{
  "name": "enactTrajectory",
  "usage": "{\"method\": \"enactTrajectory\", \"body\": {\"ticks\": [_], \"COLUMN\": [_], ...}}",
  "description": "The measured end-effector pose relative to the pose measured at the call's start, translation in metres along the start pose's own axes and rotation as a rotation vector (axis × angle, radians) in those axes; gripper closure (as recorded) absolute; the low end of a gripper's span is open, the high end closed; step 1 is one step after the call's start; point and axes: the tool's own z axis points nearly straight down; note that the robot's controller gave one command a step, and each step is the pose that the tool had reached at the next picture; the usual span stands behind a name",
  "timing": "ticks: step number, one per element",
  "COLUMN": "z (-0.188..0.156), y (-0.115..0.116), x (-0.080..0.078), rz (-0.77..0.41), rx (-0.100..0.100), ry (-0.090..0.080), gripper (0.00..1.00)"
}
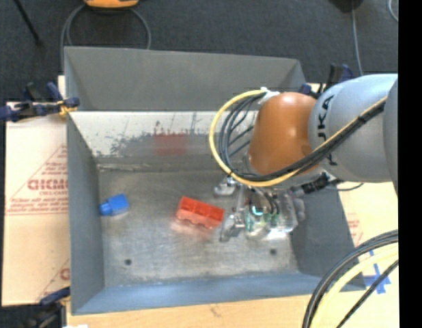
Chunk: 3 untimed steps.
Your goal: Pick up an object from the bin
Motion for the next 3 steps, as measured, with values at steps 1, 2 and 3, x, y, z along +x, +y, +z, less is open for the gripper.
{"method": "enactTrajectory", "body": {"ticks": [1,2,3], "z": [0.046,0.029,0.025], "y": [0.028,0.036,0.026], "x": [-0.017,-0.024,-0.035], "rz": [0.124,0.114,0.212], "rx": [0.000,-0.001,-0.001], "ry": [-0.012,-0.010,-0.010], "gripper": [0.00,0.00,0.00]}}
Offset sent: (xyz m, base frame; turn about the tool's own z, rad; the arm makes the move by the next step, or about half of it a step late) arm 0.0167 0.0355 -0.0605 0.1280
